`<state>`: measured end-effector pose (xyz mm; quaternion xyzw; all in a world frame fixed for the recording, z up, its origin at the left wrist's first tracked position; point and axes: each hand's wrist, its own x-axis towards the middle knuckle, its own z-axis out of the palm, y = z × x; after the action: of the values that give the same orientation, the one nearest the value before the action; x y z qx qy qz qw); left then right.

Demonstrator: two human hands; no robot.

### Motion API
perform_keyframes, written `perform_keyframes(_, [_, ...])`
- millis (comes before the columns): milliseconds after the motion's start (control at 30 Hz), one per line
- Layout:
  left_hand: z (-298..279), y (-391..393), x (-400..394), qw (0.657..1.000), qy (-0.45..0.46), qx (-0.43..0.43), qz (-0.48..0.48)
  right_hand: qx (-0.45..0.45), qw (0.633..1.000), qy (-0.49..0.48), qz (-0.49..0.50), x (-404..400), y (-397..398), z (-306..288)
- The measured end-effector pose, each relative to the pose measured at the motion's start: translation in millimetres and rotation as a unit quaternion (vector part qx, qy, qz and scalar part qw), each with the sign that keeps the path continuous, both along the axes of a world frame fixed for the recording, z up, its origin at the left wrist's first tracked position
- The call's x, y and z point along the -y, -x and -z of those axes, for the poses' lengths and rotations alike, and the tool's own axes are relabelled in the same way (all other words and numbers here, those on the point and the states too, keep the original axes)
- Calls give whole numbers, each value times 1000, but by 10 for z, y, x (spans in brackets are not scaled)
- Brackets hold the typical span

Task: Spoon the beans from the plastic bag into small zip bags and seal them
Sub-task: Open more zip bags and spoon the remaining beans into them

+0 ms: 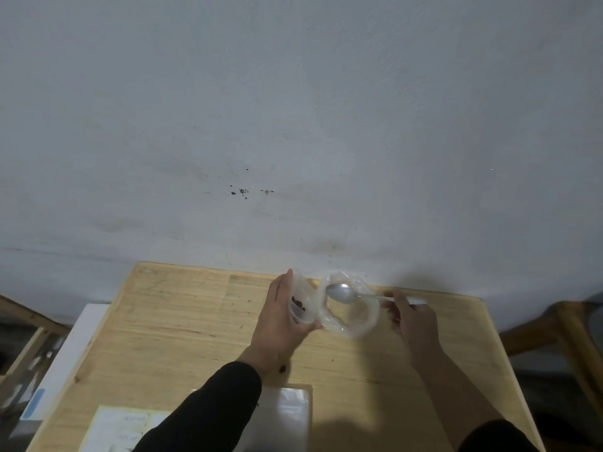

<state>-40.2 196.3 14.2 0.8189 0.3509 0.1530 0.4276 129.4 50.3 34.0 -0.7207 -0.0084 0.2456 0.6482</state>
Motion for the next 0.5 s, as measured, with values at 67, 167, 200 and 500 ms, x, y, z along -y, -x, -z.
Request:
perform_keyframes(67, [3,8,-3,1000,4,1,-1,29,999,-10,-20,-25,0,-85])
perform_keyframes(167, [5,23,16,1000,-4,-1,6,89,993,42,-68,-17,-1,-55])
perform_keyframes(200, [9,25,21,1000,-4,0,7,105,988,68,-89,-6,3,-22])
perform_keyframes(500, [40,-53,-18,1000,8,5,-11,98,973,83,-193,-61,27,46])
